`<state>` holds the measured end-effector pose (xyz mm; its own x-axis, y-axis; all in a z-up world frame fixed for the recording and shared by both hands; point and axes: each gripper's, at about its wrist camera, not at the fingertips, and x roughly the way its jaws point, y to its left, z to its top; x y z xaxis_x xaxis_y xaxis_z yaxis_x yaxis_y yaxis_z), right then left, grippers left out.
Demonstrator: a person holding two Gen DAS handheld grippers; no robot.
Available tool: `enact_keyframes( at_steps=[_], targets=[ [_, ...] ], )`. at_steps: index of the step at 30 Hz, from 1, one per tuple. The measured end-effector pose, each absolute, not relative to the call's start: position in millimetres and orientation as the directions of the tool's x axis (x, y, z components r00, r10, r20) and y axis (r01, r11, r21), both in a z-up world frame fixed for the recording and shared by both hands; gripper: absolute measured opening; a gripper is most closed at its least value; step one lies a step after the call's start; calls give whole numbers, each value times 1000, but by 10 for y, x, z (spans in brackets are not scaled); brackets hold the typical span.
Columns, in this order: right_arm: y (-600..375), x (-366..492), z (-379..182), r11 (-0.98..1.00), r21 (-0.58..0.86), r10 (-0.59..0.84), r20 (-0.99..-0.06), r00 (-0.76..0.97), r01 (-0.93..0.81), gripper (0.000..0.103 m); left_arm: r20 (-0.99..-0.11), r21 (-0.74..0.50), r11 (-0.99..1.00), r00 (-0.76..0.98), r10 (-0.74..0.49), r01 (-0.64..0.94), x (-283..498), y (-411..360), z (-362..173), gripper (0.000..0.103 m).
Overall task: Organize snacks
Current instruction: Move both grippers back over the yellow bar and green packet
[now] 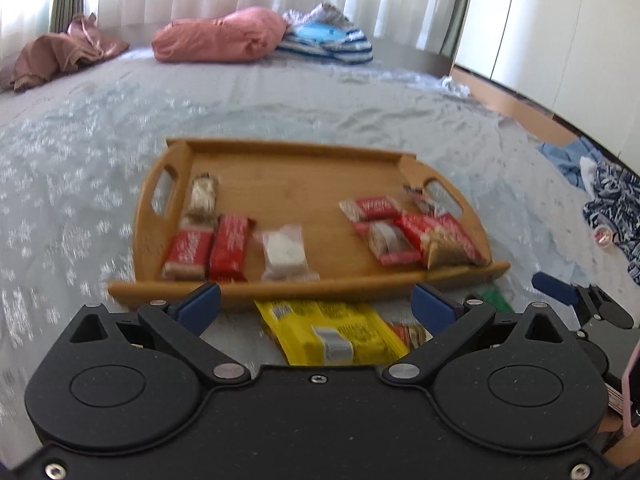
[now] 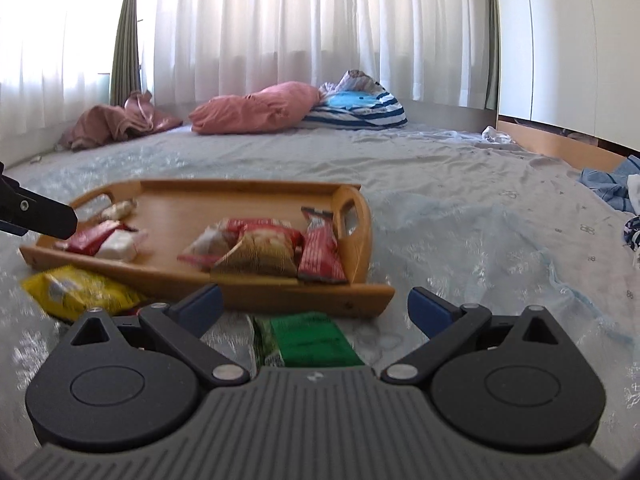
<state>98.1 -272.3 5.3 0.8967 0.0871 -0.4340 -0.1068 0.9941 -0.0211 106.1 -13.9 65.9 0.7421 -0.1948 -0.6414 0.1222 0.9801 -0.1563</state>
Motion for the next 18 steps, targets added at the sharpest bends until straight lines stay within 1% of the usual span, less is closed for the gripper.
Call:
enact_keyframes(
  at_steps=[3,5,8,11,14,18],
  targets=[
    [-2687,999,-5,994,-30,81,-452,888,-106,103,-665,-154,982,723,-186,111,1076,-202,573,101],
    [-2664,1037,-73,993,-35,82,-479,874,-113,103,-674,-143,984,717,-176,107,1086,-255,522,101],
    [-2699,1054,-155,996,-2,81,-496,865,-94,103,-676,-130,986,719,-164,103,1097,-319,468,101],
    [-2774,1101,-175,993,55,115,-519,847,-101,103,-678,-123,988,718,-156,98,1121,-375,414,101],
    [-2805,1106,-193,991,79,134,-517,845,-108,103,-675,-115,989,724,-144,89,1130,-418,365,101],
    [-2776,1091,-212,990,59,138,-509,850,-125,103,-657,-71,993,744,-122,100,1093,-498,316,101]
  ],
)
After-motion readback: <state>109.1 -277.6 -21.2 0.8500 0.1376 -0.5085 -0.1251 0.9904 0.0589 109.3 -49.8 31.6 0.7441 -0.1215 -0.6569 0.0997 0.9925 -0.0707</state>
